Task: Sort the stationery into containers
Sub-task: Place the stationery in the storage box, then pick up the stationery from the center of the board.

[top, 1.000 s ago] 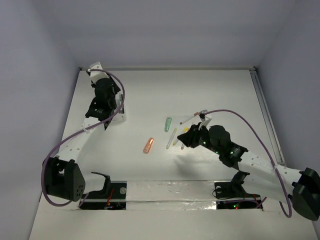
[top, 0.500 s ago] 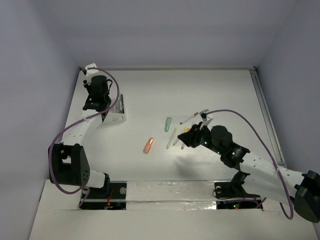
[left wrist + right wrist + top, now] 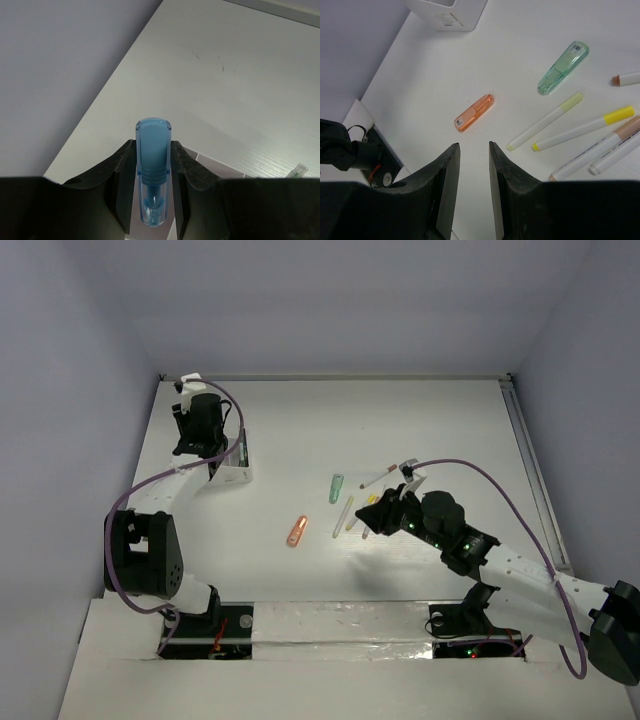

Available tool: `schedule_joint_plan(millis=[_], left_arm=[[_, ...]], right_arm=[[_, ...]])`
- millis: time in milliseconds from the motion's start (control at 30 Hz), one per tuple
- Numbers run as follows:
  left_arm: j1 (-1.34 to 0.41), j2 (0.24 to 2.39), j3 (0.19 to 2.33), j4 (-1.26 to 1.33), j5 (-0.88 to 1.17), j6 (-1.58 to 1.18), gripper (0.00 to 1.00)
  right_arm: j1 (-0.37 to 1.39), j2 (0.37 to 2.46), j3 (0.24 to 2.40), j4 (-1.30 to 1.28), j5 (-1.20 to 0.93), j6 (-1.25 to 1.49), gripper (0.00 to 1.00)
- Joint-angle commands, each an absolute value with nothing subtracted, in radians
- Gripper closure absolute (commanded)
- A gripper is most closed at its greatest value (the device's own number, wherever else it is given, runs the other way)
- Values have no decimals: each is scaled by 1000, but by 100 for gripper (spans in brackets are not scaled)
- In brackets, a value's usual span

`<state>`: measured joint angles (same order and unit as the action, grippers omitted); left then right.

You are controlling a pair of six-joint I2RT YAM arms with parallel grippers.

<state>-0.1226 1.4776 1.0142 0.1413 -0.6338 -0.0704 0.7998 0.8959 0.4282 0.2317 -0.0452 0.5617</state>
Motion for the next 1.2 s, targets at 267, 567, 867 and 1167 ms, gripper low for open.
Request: schedule_joint_plan(millis=[267, 567, 867, 1167], left_arm=[[-120, 1486, 1042, 129, -690, -58, 84], [-120, 1477, 1040, 130, -689, -67, 59], [-216, 1390, 1045, 144, -646, -87, 61], [-567, 1451, 1111, 6, -416, -270, 100]], right_arm=[[807, 874, 428, 245, -35, 554, 65], [807, 871, 428, 242, -34, 552, 65], [807, 865, 430, 235, -21, 551, 65], [807, 767, 396, 206, 122, 574, 100]])
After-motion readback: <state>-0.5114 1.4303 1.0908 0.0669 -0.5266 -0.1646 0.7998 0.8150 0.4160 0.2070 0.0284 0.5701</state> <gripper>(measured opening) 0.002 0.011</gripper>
